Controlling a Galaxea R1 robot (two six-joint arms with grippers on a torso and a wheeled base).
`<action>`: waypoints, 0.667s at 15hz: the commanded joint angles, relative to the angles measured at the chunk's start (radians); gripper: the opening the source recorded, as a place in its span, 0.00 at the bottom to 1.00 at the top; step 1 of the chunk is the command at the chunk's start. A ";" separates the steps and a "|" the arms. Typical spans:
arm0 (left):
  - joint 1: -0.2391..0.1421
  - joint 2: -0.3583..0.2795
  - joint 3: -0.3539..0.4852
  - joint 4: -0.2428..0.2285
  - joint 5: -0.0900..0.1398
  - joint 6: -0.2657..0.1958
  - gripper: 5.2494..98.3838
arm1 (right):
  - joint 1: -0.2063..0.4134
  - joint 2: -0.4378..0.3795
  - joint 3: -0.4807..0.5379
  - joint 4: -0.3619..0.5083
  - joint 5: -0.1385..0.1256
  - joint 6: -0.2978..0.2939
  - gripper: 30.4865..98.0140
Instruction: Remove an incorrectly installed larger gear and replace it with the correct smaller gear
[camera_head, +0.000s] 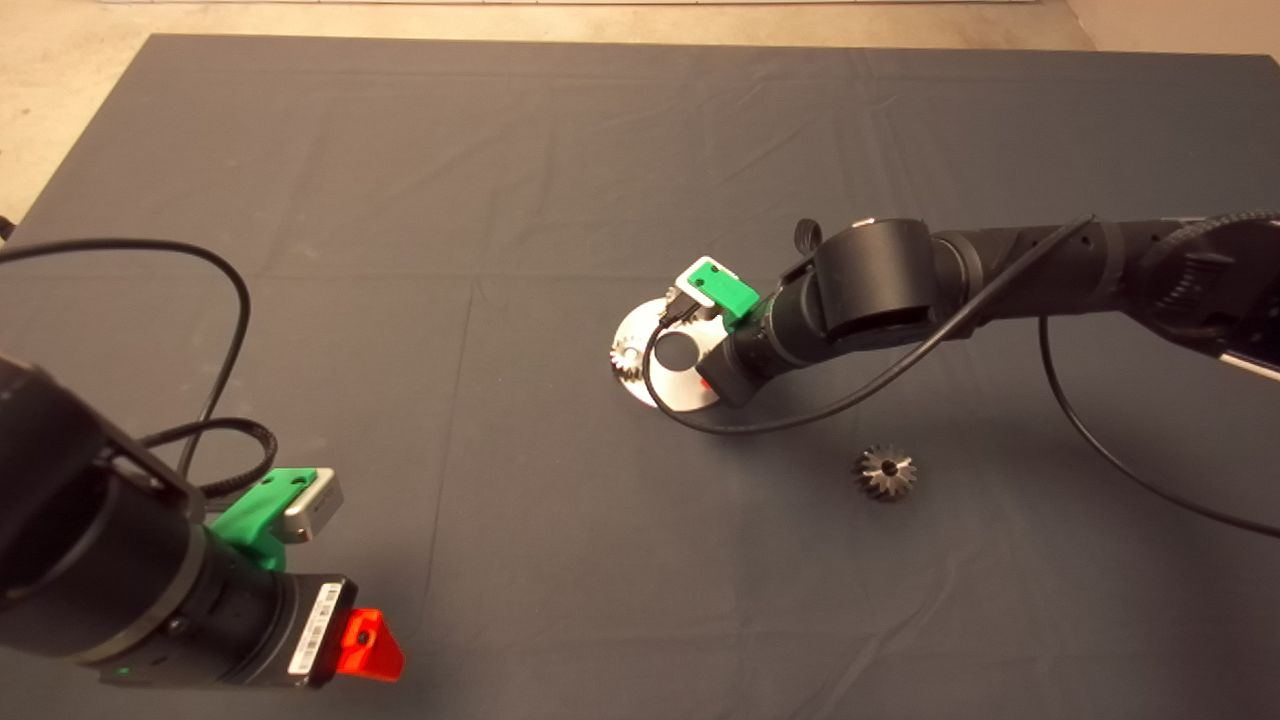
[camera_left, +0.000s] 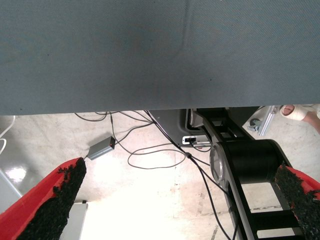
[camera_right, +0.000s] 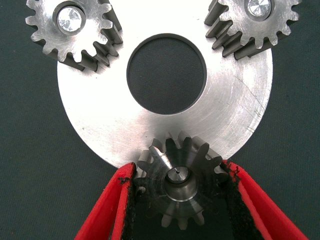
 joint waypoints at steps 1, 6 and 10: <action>-0.006 -0.002 0.011 -0.013 0.005 0.005 1.00 | 0.024 -0.003 0.000 -0.027 -0.007 0.005 0.15; -0.006 -0.002 0.011 -0.013 0.005 0.005 1.00 | 0.024 -0.002 0.002 -0.027 -0.007 0.002 0.16; -0.006 -0.002 0.011 -0.013 0.004 0.003 1.00 | 0.024 0.003 0.000 -0.028 -0.007 0.003 0.19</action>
